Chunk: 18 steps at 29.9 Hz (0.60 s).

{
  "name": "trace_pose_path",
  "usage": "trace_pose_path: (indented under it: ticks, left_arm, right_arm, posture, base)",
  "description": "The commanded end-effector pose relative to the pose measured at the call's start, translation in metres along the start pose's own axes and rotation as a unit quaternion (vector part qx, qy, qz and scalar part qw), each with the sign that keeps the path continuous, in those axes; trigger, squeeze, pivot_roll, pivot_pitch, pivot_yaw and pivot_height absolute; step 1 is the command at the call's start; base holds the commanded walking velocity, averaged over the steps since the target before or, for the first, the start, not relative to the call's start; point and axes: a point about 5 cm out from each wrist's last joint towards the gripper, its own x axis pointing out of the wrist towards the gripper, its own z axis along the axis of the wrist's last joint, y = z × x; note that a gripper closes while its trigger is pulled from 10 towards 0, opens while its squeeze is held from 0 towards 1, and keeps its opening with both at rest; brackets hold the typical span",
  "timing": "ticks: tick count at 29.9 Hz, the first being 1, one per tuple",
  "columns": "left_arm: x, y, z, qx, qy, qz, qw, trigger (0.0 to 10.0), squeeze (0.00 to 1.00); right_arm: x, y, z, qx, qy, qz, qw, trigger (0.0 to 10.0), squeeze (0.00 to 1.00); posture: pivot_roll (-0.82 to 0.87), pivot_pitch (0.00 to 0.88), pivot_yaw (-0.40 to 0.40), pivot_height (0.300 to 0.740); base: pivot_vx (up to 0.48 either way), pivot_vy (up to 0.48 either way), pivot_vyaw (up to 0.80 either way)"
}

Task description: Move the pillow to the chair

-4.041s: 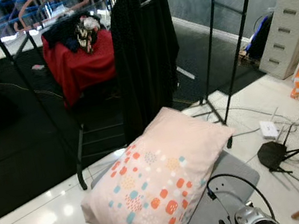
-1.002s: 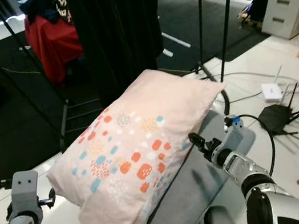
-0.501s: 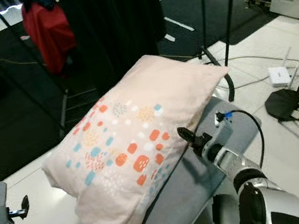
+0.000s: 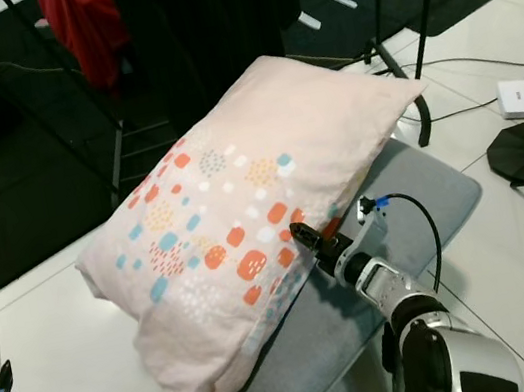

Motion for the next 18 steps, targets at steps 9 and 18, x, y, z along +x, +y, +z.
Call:
trace_pose_path:
  ticks: [9,18]
  left_arm:
    - [-0.020,0.015,-0.009,0.012,0.030,0.001,0.999,10.0,0.00]
    - [-0.025,0.032,-0.023,0.020,0.044,0.002,0.999,10.0,0.00]
  right_arm:
    - [0.018,0.030,-0.003,0.043,0.000,0.081,0.996,10.0,0.00]
    - [0.032,0.063,-0.017,0.034,0.065,0.169,0.983,9.7,0.00]
  posture:
    - [0.24,0.389,0.139,0.425]
    - [0.23,0.399,0.137,0.425]
  base:
    - [0.000,0.000,0.00]
    - [0.000,0.000,0.00]
